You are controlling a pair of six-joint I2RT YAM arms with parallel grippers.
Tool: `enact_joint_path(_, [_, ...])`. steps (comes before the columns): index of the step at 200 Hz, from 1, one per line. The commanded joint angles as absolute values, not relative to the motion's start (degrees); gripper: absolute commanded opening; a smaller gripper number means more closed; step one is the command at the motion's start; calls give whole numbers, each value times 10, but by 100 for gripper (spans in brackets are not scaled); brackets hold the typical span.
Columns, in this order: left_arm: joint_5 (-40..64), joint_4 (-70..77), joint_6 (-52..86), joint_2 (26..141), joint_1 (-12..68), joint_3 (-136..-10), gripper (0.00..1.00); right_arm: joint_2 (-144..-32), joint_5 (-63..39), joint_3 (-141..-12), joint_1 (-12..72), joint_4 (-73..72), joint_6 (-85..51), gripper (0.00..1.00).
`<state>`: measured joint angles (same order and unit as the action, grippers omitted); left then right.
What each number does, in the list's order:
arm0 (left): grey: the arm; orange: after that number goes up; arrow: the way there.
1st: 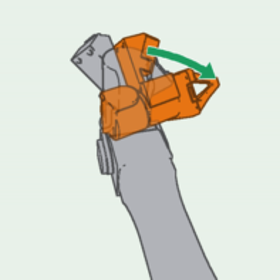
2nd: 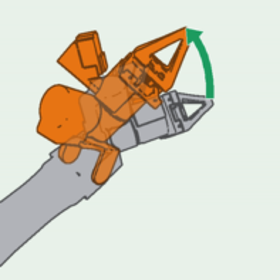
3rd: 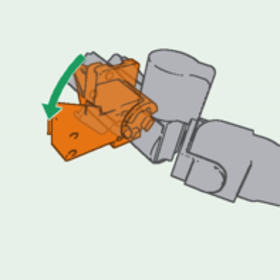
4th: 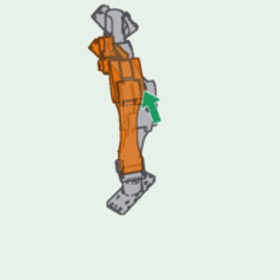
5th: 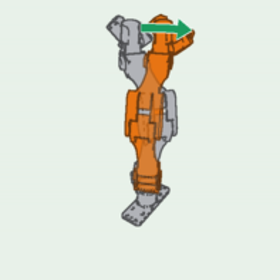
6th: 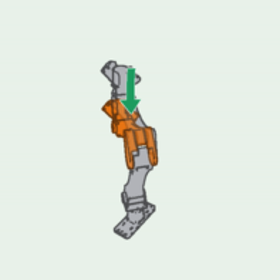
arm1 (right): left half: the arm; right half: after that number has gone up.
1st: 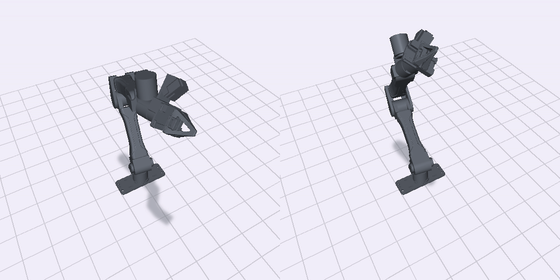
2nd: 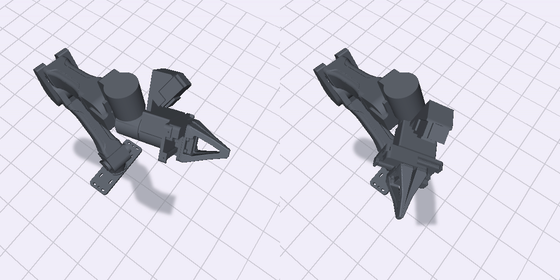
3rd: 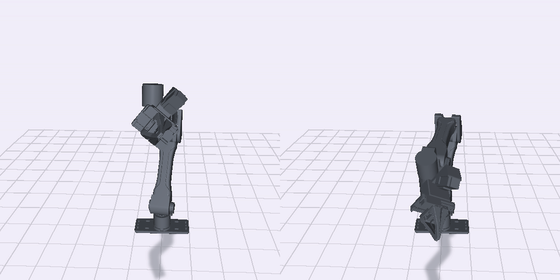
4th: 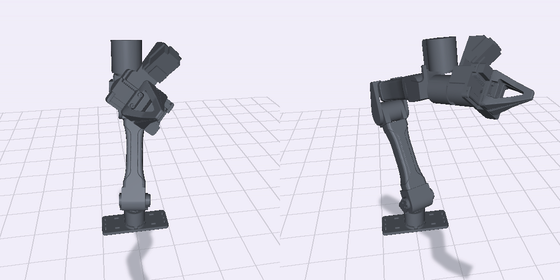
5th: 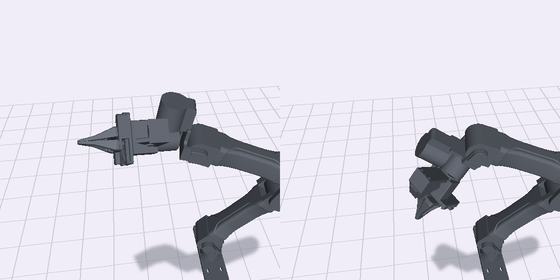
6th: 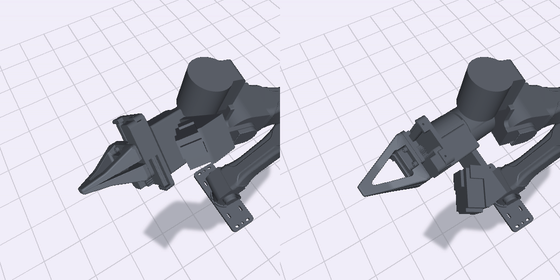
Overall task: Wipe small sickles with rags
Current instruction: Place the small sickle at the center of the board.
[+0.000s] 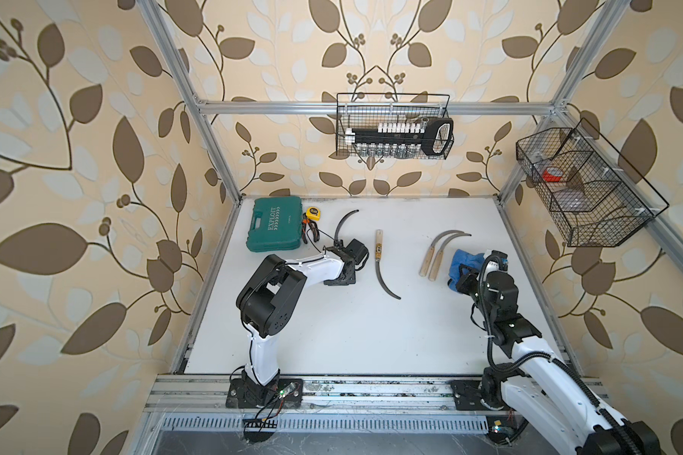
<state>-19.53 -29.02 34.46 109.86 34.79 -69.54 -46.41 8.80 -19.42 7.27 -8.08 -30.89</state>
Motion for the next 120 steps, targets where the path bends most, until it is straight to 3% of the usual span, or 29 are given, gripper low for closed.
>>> enact_joint_path(1, [-188,-313,333,1117,343,-702,27,-465,98,-170,56,-106,-338,0])
enact_joint_path(81, [-194,-330,332,1086,342,-704,36,-417,112,-137,53,-118,-347,0])
enact_joint_path(120, [-197,-350,318,1001,344,-713,47,-445,98,-147,52,-122,-345,0])
